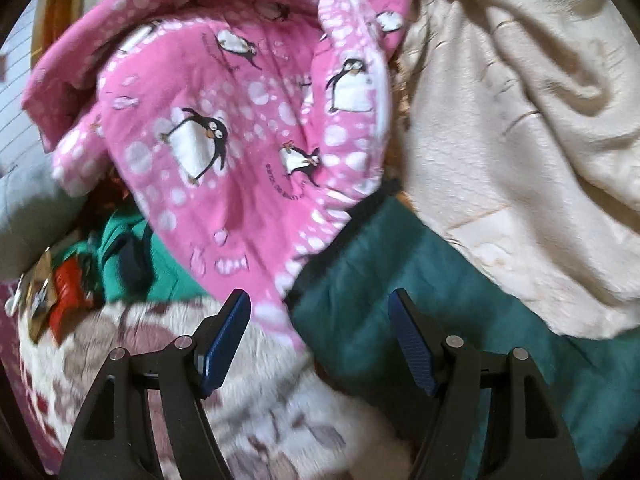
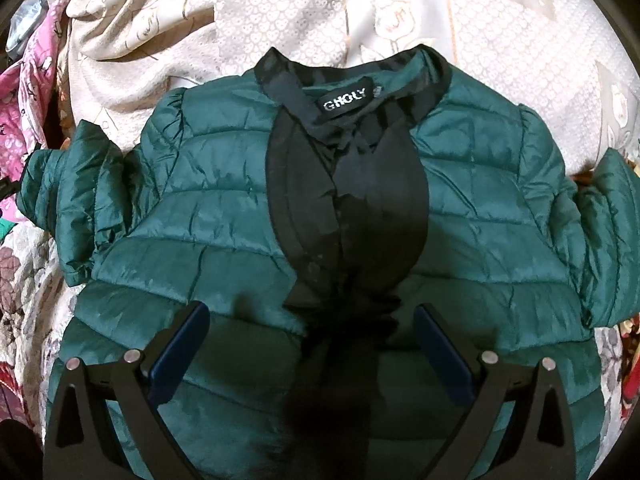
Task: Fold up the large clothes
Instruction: 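Move the left tool to the green sleeve cuff and grasp it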
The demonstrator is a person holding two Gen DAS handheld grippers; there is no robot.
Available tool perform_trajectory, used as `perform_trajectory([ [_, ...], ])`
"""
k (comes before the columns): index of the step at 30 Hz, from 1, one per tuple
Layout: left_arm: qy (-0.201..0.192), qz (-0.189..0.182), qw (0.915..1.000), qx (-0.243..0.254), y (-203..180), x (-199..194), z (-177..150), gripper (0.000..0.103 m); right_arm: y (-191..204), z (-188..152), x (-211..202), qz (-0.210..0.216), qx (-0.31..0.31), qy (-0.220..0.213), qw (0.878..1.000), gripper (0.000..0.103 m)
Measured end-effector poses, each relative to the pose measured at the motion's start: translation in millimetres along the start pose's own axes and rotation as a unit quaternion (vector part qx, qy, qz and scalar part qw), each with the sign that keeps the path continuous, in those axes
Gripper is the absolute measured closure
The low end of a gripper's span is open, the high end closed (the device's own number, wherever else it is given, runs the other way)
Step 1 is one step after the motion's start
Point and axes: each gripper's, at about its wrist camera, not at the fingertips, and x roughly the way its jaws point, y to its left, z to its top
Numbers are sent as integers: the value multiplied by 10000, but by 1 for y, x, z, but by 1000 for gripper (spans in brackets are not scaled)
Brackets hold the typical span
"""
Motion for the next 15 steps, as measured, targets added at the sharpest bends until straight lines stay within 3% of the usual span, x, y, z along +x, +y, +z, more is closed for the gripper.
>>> perform_trajectory([
  [4,483,33,9988,86,-2,46,3,74,5,-1,7,-27,-80,78,9999,0],
  [6,439,80,9990,35,-1,54,1,83,8,0,12,-105,-156,118,9998,0],
  [8,298,91,9995,9,-2,54,0,103,9,1,17,-143,-171,156,9996,0],
  [11,180,-40,9998,60,-3,40,0,103,8,2,20,-113,-115,169,9997,0],
  [15,84,-550,9984,27,2,14,4,103,11,3,16,-104,-121,112,9998,0],
])
